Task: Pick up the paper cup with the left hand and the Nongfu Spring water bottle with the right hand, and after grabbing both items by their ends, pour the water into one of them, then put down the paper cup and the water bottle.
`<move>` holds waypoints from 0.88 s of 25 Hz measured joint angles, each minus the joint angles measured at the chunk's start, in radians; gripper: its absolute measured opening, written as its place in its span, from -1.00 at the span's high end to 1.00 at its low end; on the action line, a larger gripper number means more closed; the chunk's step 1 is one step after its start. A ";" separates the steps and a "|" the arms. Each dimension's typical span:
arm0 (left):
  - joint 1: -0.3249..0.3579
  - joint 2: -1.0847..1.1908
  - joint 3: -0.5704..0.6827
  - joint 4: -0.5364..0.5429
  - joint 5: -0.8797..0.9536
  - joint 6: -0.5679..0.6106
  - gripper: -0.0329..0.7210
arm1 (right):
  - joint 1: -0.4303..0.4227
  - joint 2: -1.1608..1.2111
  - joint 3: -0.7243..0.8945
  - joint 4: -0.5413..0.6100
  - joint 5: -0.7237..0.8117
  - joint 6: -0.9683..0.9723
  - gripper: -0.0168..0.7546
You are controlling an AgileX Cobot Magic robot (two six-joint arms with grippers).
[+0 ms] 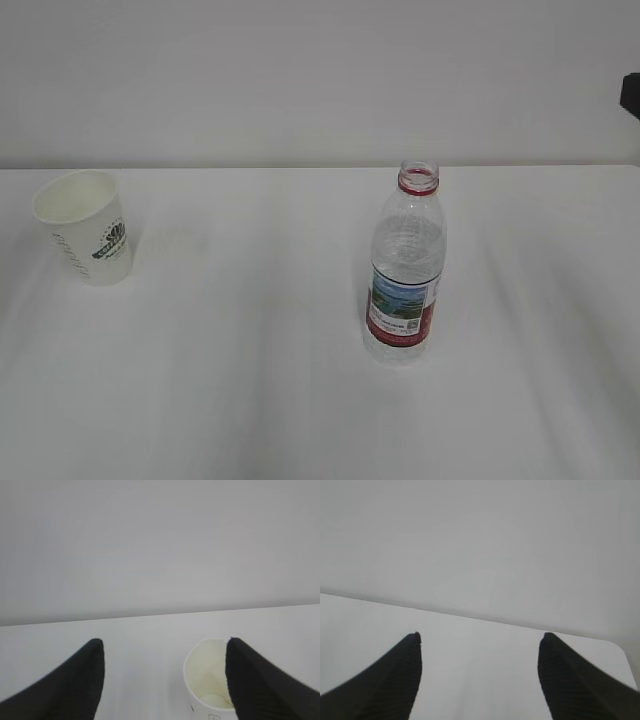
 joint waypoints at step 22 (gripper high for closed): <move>0.000 0.146 0.020 0.000 -0.020 0.000 -0.55 | 0.000 0.183 0.008 -0.034 -0.143 0.000 -0.47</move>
